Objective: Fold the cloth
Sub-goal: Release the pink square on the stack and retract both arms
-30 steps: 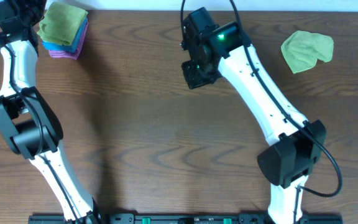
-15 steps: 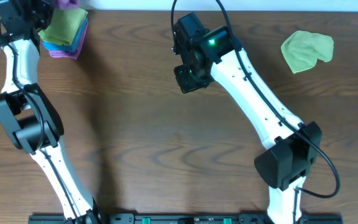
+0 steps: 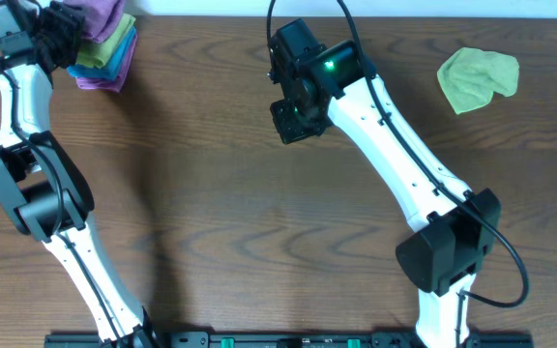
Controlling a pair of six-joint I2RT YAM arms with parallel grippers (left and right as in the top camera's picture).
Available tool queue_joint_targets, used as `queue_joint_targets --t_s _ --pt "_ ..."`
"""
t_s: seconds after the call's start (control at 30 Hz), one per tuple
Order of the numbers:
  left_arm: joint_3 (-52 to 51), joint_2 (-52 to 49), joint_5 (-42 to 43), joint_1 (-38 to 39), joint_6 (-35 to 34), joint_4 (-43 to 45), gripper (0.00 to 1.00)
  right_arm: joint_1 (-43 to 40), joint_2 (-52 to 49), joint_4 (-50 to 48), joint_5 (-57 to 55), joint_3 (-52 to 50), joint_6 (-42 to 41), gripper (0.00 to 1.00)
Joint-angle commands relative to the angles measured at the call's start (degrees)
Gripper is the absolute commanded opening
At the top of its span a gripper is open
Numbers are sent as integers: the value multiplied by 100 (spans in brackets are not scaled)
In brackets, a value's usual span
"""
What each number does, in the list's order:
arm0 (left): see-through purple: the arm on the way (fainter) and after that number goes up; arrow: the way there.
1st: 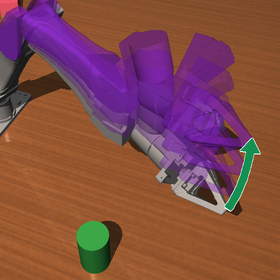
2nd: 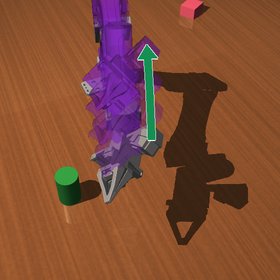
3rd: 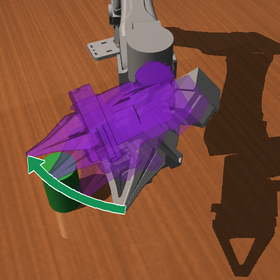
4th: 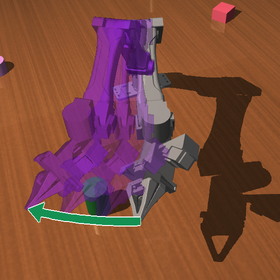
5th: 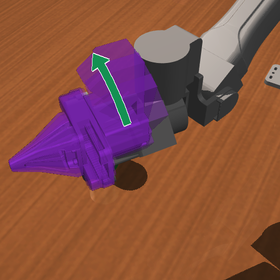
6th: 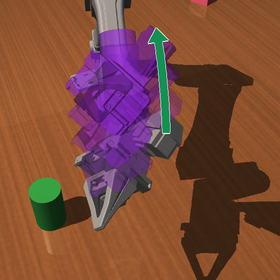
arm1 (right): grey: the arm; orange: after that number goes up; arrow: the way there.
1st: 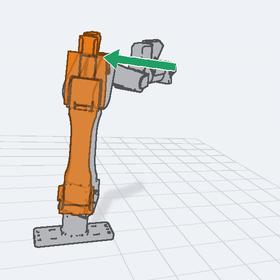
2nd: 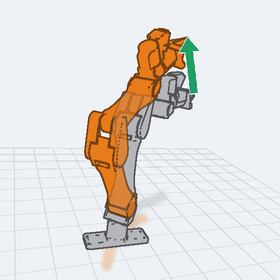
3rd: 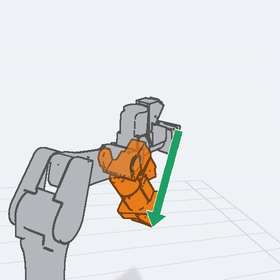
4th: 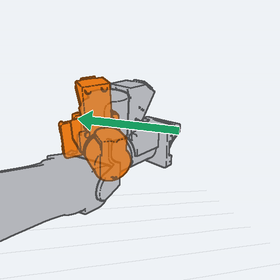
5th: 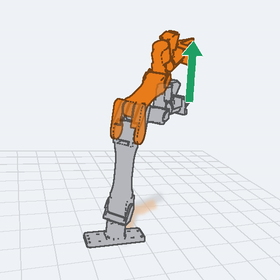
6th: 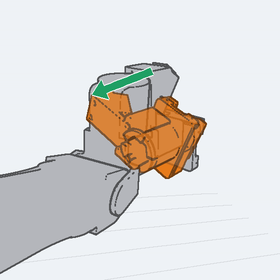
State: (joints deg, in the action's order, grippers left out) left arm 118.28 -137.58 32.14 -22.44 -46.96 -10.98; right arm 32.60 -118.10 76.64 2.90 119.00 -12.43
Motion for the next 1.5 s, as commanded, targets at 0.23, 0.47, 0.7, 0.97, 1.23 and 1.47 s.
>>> queue_joint_targets --t_s 0.23,0.47,0.7,0.97,1.23,1.47 --pt "149 -87 800 -90 68 -254 95 50 70 -157 -55 90 -85 1" --pt "149 17 1134 -116 157 -1123 95 48 70 -254 -57 90 -83 1" --pt "149 966 796 -173 1263 -2170 95 48 70 -258 -59 90 -79 1" --pt "149 2490 404 -332 2107 -3379 95 37 177 -79 -94 90 55 1" --pt "144 3915 -81 -323 3589 -5243 95 -13 1515 374 -754 90 201 82" --pt "-273 5512 -216 341 4118 -5821 95 -66 2973 1244 -1495 72 168 92"
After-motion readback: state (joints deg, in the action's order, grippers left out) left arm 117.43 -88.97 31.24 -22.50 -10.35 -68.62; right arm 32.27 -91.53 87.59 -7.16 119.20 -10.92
